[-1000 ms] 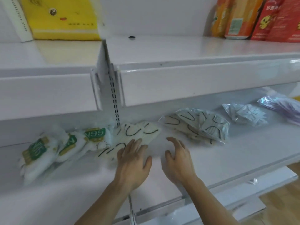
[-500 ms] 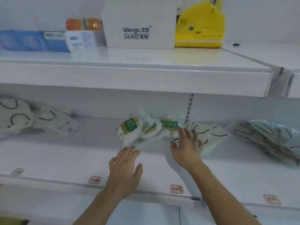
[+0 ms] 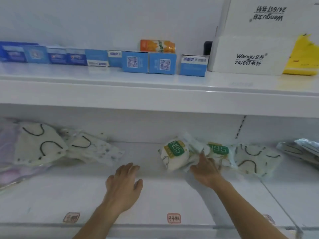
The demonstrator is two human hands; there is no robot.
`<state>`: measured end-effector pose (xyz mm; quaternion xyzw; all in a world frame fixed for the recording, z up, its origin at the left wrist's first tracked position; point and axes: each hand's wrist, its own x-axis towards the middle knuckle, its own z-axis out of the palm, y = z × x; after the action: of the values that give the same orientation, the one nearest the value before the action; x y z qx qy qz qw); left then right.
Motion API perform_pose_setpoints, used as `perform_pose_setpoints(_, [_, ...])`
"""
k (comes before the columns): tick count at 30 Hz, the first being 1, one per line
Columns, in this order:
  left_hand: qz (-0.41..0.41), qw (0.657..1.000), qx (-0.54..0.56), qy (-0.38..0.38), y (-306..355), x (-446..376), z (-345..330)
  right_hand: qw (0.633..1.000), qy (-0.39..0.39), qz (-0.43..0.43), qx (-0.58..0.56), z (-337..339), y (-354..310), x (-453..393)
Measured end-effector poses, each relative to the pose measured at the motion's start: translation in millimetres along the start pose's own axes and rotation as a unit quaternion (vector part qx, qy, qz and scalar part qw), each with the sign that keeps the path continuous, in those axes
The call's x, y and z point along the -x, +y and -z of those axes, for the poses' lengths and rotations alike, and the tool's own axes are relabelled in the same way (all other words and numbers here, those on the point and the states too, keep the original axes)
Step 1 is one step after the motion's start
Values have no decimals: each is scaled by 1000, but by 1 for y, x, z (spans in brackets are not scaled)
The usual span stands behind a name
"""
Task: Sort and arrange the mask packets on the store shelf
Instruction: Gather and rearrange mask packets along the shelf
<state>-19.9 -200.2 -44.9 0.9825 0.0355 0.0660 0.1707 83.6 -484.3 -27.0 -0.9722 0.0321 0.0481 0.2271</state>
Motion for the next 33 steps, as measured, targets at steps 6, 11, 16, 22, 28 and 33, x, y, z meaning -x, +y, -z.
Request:
perform_pose_setpoints(6, [-2,1000,-4,-22,-76,-5,26,954,268,87,-106,-49,-68,52])
perform_pose_setpoints(11, [11,1000,6,-14,-111,-5,41,927,245,250,-135,-92,-150,61])
perform_pose_setpoints(16, [48,999,17,13,-152,4,56,953,111,250,-130,-124,-215,55])
perform_pose_setpoints(22, [96,994,23,43,-193,5,56,954,39,273,-116,-149,-260,43])
perform_pose_setpoints(28, [64,992,13,106,-197,16,45,966,-17,257,-27,-164,-292,9])
perform_pose_setpoints(33, [87,986,60,127,-199,14,46,967,62,246,-29,-185,-306,-3])
